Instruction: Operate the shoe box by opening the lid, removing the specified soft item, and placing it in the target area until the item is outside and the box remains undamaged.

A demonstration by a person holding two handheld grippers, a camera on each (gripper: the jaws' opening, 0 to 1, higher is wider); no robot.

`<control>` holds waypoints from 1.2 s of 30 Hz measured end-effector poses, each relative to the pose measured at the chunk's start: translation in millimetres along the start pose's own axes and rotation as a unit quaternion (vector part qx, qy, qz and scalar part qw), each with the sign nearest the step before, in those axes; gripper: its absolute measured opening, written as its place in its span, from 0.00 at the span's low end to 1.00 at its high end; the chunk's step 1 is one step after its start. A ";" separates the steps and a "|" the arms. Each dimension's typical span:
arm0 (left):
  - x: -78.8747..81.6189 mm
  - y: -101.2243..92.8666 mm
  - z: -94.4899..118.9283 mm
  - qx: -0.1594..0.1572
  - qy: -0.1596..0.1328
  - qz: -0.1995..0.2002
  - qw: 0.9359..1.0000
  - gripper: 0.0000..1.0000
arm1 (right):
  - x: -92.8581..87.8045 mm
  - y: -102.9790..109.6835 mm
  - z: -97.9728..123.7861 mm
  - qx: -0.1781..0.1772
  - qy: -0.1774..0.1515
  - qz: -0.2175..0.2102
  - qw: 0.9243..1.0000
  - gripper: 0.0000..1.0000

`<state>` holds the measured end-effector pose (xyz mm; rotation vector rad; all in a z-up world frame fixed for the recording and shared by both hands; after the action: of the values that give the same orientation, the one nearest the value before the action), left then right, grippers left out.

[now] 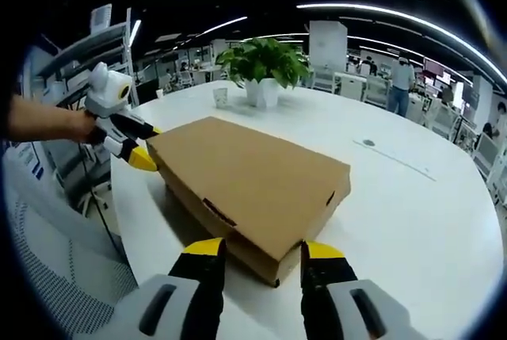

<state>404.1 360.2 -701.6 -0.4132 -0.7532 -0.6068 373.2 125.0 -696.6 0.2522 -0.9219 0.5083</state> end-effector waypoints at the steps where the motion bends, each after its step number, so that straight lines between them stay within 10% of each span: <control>1: 0.9 -0.4 0.8 0.000 0.001 -0.001 1.000 0.57 | 2.0 0.1 1.3 0.002 -0.001 0.001 1.000 0.34; 36: 64.6 1.7 37.0 0.009 -0.058 -0.040 0.997 0.58 | 77.0 -12.8 27.0 0.015 -0.051 0.015 0.998 0.42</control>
<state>423.5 358.6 -629.7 -0.4059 -0.8886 -0.6543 399.4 126.5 -618.3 0.2945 -1.0188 0.5413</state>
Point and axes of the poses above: the point that each gripper's makers call its tool centre point, and the gripper's own axes: z roughly backward along the fingers, y roughly to its left, x roughly out of its top, the point moved 1 cm from there along z, roughly backward along the fingers, and after that the axes turned 5 degrees about -x, right-handed, at the moved point
